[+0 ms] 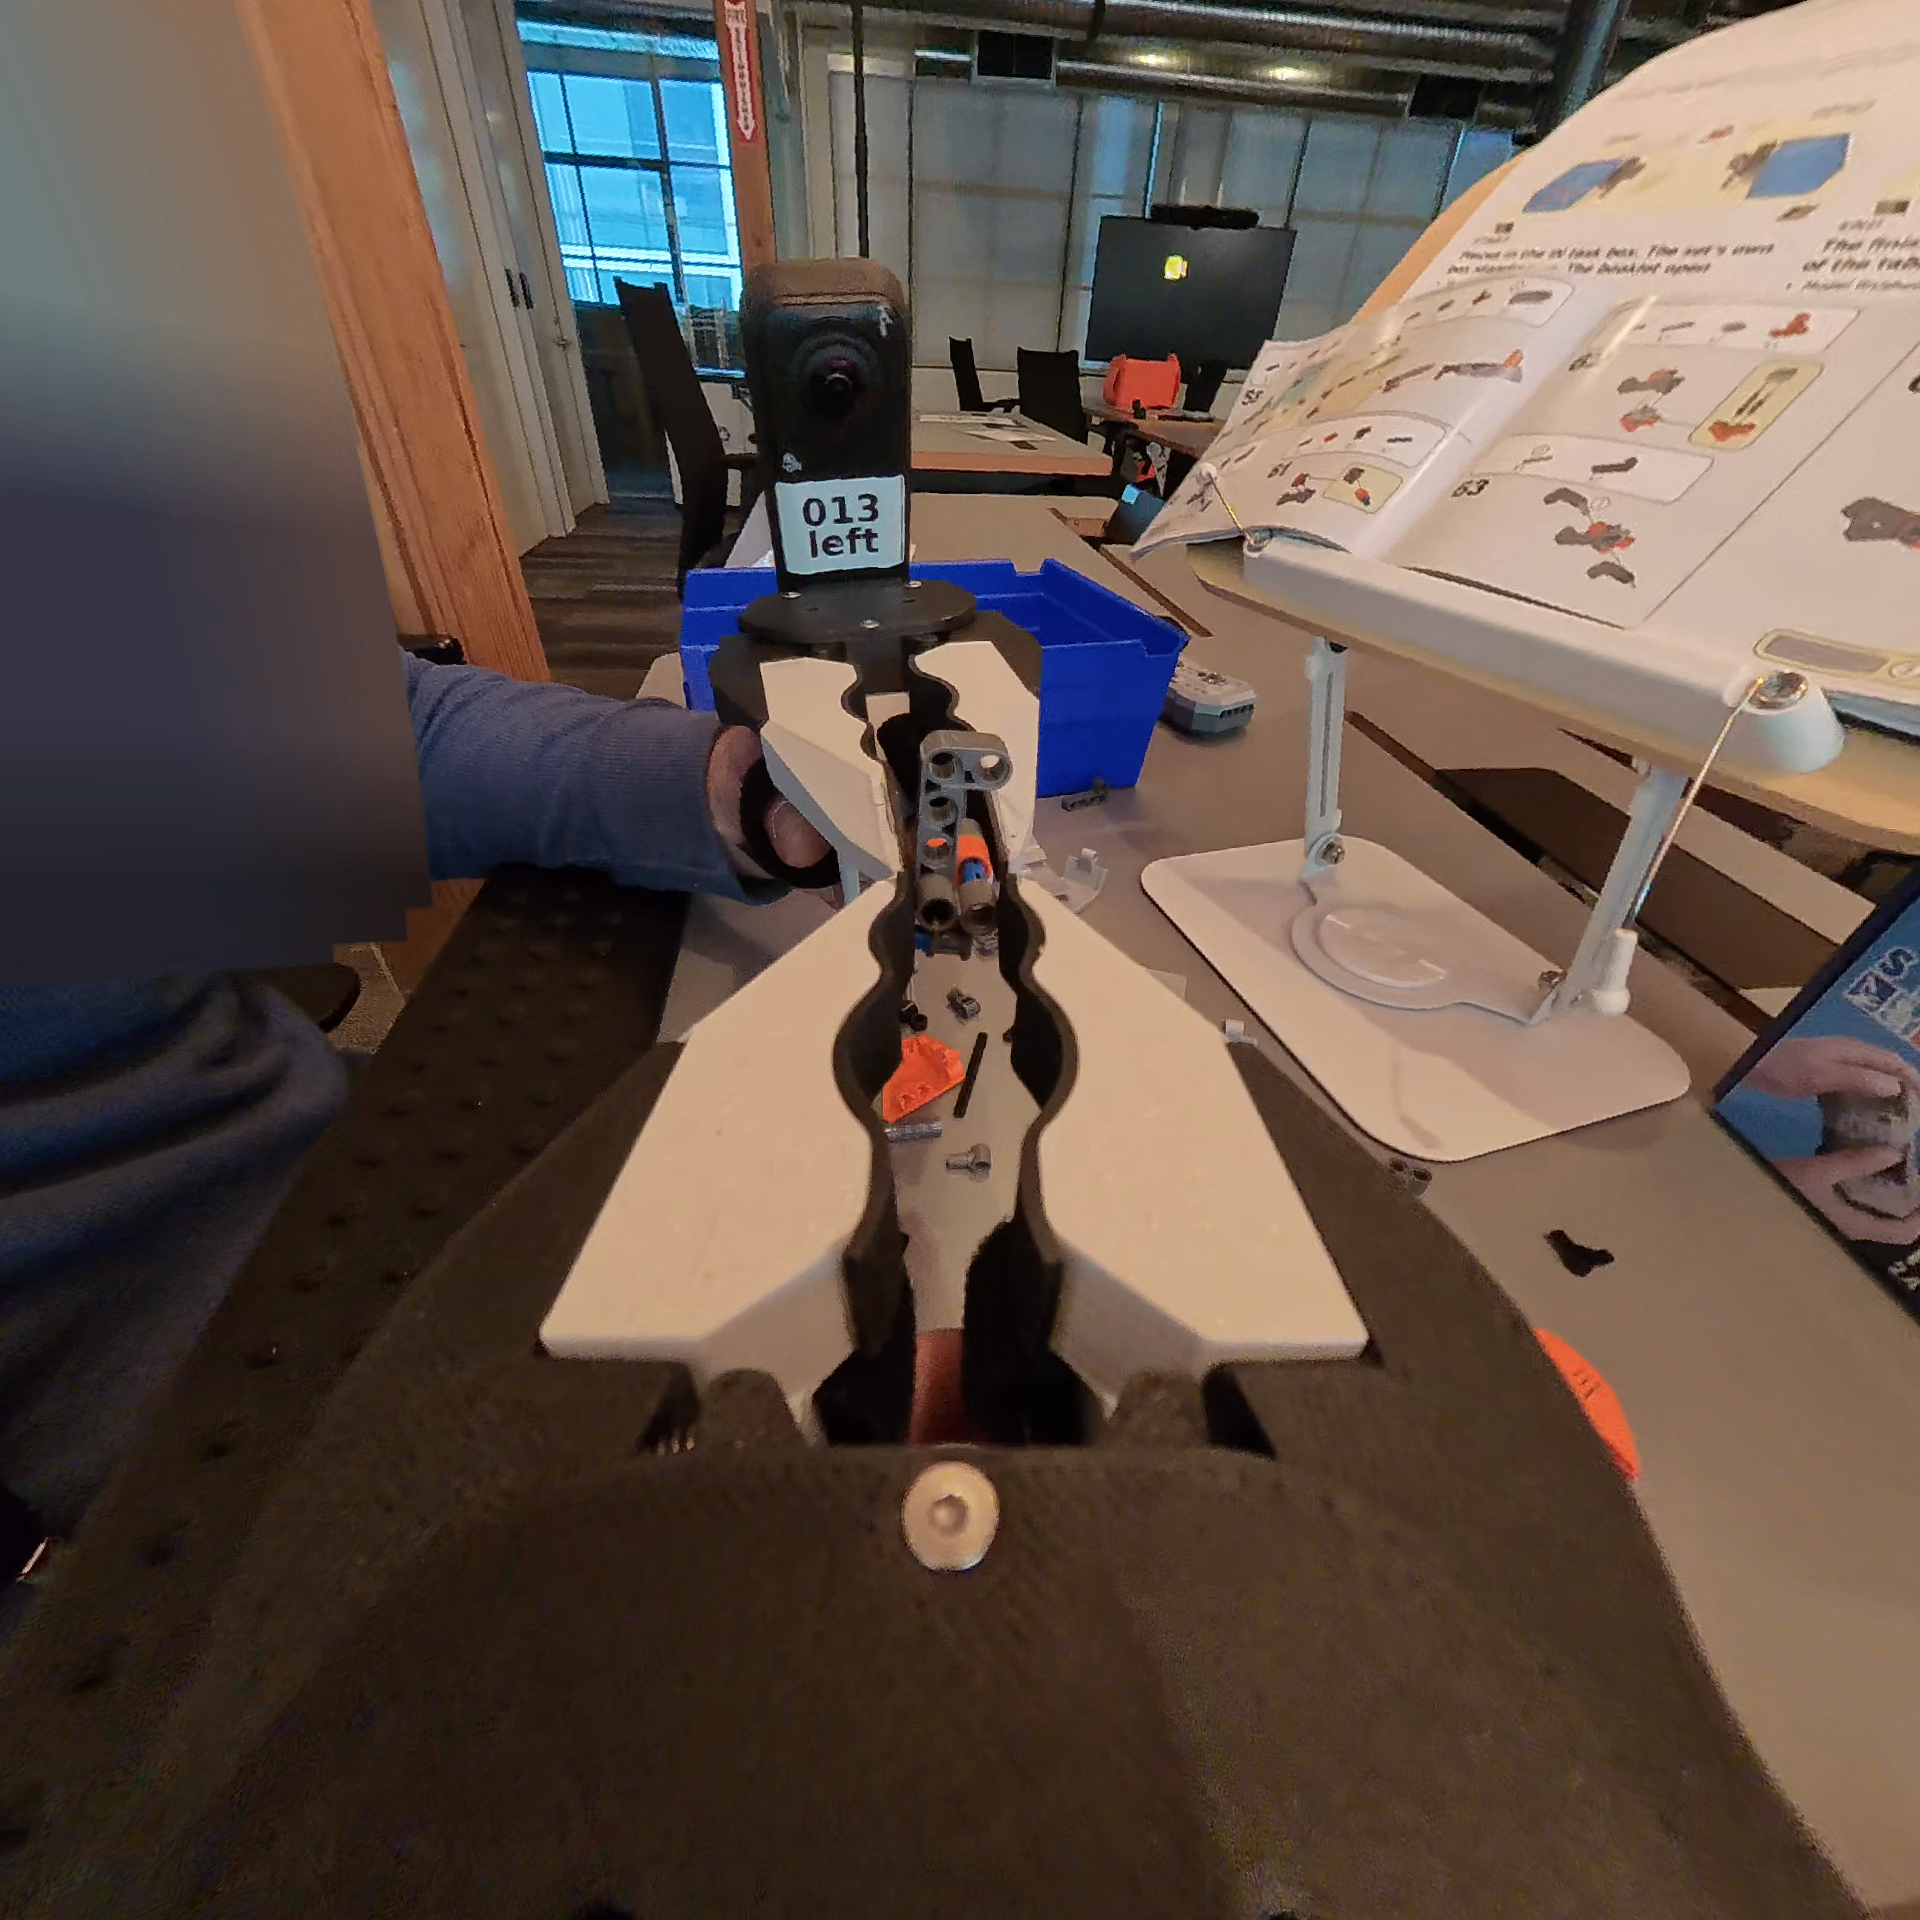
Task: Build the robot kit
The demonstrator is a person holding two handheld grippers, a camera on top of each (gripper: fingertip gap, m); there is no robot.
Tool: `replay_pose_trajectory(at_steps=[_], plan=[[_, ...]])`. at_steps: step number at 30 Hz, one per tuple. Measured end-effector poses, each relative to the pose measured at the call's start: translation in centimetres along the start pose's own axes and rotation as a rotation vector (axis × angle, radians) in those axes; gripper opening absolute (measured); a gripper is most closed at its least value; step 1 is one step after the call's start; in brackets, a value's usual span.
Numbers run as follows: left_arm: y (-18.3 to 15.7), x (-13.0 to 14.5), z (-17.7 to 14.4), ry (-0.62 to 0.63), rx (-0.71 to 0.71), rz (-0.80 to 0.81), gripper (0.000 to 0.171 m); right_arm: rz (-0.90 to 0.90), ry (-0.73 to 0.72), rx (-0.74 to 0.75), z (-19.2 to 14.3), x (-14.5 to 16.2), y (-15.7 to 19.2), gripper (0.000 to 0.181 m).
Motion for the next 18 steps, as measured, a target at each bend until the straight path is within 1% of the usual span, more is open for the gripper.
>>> replay_pose_trajectory(at_steps=[4, 14, 18], plan=[[-0.4, -0.1, -0.1, 0.006, 0.007, 0.012, 0.014, -0.077, -0.002, -0.013, -0.1, -0.1, 0.4, 0.013], [-1.5, -0.5, 0.1, -0.04, 0.003, 0.008, 0.013, -0.063, -0.052, -0.079, -0.5, 0.0, 0.9, 0.013], [-1.7, -0.4, 0.1, -0.046, 0.015, -0.028, 0.013, -0.06, -0.051, -0.101, -0.6, 0.1, 0.9, 0.013]])
Point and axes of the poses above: each gripper's, where its closed fingertips meet, z out along the fingers, x out of its underside, y = z × x across the jaws, the point moved 9 cm from there along -z, back along the fingers, and after that the axes turned 8 degrees about -y, right-handed, at the moved point
